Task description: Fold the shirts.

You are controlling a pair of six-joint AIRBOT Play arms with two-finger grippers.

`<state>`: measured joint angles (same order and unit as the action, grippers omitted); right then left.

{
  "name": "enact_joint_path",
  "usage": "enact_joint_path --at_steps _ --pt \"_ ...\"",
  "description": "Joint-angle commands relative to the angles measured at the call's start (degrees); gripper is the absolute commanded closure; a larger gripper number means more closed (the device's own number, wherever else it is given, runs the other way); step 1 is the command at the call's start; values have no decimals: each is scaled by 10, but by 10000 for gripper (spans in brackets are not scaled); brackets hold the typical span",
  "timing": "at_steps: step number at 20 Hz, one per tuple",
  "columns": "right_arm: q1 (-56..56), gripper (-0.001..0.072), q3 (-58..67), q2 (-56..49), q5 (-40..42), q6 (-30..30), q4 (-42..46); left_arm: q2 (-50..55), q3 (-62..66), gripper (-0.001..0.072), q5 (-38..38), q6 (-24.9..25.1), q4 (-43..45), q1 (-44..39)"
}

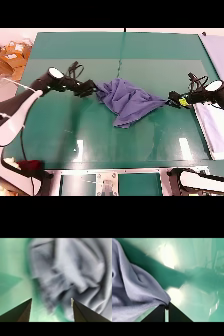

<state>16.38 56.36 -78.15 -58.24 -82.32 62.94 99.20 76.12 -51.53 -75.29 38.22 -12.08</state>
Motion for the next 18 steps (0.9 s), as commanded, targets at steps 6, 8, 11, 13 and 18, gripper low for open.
enact_joint_path --at_steps 6,8,11,13,18 --pt "2 691 1 0 41 3 -14 58 0 173 33 74 -71 -131" --pt "3 691 1 0 41 5 -14 64 0 659 20 89 -70 -130" --pt "4 692 14 1 34 5 -14 35 28 685 -5 88 -49 -100" --pt "6 692 51 5 4 5 -14 -26 53 686 -19 62 19 -71" --pt "5 692 202 77 -71 5 -102 -229 139 686 -48 53 69 -21"
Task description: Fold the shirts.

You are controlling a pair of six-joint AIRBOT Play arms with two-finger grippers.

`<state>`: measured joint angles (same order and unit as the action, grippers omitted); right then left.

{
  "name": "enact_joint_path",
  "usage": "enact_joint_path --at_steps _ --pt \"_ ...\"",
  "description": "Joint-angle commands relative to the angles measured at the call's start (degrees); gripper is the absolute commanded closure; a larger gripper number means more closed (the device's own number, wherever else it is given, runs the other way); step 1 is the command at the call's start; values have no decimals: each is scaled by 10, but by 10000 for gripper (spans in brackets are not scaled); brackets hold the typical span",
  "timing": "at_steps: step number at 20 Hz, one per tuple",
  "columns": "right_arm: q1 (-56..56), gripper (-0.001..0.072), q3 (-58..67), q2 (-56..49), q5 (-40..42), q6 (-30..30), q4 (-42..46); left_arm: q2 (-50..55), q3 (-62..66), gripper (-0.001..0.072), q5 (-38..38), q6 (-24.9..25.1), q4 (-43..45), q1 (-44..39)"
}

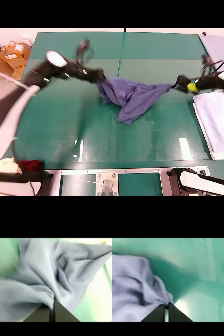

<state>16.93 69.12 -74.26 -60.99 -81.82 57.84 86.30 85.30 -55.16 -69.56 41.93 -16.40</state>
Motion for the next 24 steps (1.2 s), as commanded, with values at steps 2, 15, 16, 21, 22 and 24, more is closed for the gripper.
enact_joint_path --at_steps 2,15,16,21,22,24 --pt "0 692 128 87 -55 0 -70 -169 100 686 -10 -4 52 24" --pt "0 691 201 283 -55 -7 -28 -320 237 685 -164 -70 320 24" --pt "-1 691 185 269 -55 -7 -30 -319 206 685 -168 -70 320 24" --pt "-10 690 46 150 -15 16 -47 -316 -63 685 -69 -101 318 24" --pt "-21 690 19 119 5 22 -48 -316 -136 685 -24 -103 309 24" --pt "-52 690 -28 49 58 33 -48 -316 -281 685 85 -106 278 24"
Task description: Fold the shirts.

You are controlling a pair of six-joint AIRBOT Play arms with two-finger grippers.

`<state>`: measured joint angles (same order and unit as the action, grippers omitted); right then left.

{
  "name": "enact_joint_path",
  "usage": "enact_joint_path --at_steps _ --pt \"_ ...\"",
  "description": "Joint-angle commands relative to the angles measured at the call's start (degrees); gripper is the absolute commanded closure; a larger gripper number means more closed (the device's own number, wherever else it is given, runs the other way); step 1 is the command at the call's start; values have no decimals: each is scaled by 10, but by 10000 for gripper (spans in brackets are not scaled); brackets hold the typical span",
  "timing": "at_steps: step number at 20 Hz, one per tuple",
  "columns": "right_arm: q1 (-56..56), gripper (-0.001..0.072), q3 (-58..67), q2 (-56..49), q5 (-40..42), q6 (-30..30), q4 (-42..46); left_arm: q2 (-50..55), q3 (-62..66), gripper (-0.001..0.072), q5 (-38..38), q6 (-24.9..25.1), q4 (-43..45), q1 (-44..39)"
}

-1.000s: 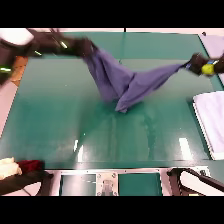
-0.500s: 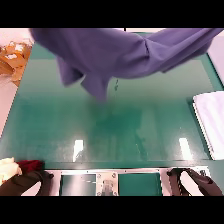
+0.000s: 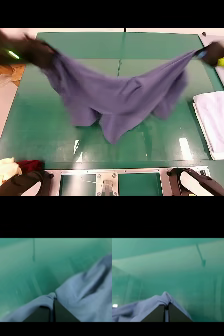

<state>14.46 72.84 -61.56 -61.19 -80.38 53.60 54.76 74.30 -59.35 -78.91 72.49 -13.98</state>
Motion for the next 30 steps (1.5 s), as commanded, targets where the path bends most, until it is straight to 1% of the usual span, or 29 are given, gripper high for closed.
enact_joint_path --at_steps 1,2,3,4,6,7,8,9,11,12,13,14,15,16,19,21,23,24,25,26,27,29,30 --pt "-47 690 -79 -120 87 22 -5 -1 -237 685 183 -18 -50 0" --pt "-62 690 -81 -160 105 27 -5 -1 -299 685 235 -18 -78 0" --pt "-73 690 -78 -194 118 27 -7 -1 -342 685 266 -18 -99 0" --pt "-79 690 -73 -224 127 26 -8 -1 -376 685 282 -18 -109 0" --pt "-79 687 -56 -254 125 26 -10 -1 -406 685 284 -19 -118 0" --pt "-70 608 -47 -251 117 26 -5 -1 -408 685 281 -18 -120 0" --pt "-53 486 -32 -245 92 26 -2 -1 -408 685 283 -18 -120 0" --pt "-29 415 -16 -233 50 17 2 -1 -408 685 284 -19 -120 0" --pt "21 415 -12 -198 -24 -10 21 -1 -408 684 280 -21 -120 0" --pt "36 415 -28 -179 -45 -13 26 -1 -408 684 278 -21 -120 0" --pt "43 415 -65 -156 -49 -16 25 -1 -408 684 274 -21 -119 0" --pt "40 395 -110 -136 -42 -17 22 -1 -408 685 271 -21 -119 0" --pt "29 326 -162 -122 -30 -17 9 -1 -408 685 267 -21 -119 0" --pt "11 316 -206 -120 -15 -16 -8 -1 -408 685 263 -21 -119 0" --pt "-66 317 -307 -133 75 8 -63 -1 -408 685 250 -21 -119 0" --pt "-117 320 -313 -167 116 12 -87 -1 -408 685 246 -21 -119 0" --pt "-154 325 -297 -203 135 16 -111 -1 -408 685 237 -21 -117 0" --pt "-167 406 -286 -219 132 16 -113 -1 -408 685 233 -21 -116 0" --pt "-178 561 -278 -227 130 26 -112 -1 -408 685 231 -21 -114 0" --pt "-184 647 -275 -228 128 35 -112 -1 -408 685 228 -21 -113 0" --pt "-184 689 -269 -228 116 45 -112 -1 -408 685 227 -27 -113 0" --pt "-171 690 -252 -222 69 59 -110 -1 -402 684 221 -49 -100 9" --pt "-158 690 -240 -210 45 61 -109 -1 -393 684 203 -51 -92 26"
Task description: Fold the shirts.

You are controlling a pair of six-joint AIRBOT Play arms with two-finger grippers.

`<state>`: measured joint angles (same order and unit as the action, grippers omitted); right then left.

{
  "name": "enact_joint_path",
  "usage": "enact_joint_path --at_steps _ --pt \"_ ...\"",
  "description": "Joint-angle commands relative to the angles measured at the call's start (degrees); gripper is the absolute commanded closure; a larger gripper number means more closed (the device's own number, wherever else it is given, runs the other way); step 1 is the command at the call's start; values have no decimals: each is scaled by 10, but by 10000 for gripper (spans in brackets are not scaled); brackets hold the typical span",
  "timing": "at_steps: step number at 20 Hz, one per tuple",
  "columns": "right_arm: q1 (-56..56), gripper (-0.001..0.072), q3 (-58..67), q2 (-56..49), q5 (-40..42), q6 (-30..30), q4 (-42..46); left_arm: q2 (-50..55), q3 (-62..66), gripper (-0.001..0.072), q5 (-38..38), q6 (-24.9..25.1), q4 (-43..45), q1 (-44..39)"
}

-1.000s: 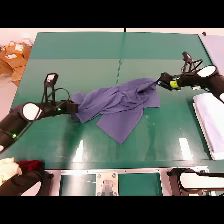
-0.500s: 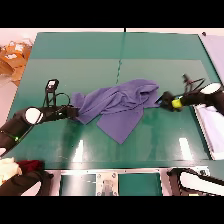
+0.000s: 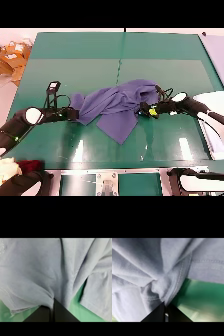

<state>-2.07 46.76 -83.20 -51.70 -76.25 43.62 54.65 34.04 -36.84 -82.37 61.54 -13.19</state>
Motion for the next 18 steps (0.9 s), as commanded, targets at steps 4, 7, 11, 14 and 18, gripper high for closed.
enact_joint_path --at_steps 4,7,11,14,18 --pt "79 690 131 116 -125 19 -10 -1 123 684 -138 25 31 87" --pt "115 690 266 236 -125 19 -10 -9 276 684 -196 66 8 86" --pt "172 690 431 375 -66 18 -7 -33 540 684 -252 75 3 86" --pt "227 690 509 442 -26 13 7 -36 727 684 -312 75 -3 86" --pt "262 690 547 473 51 12 11 -37 862 685 -362 75 -2 86"
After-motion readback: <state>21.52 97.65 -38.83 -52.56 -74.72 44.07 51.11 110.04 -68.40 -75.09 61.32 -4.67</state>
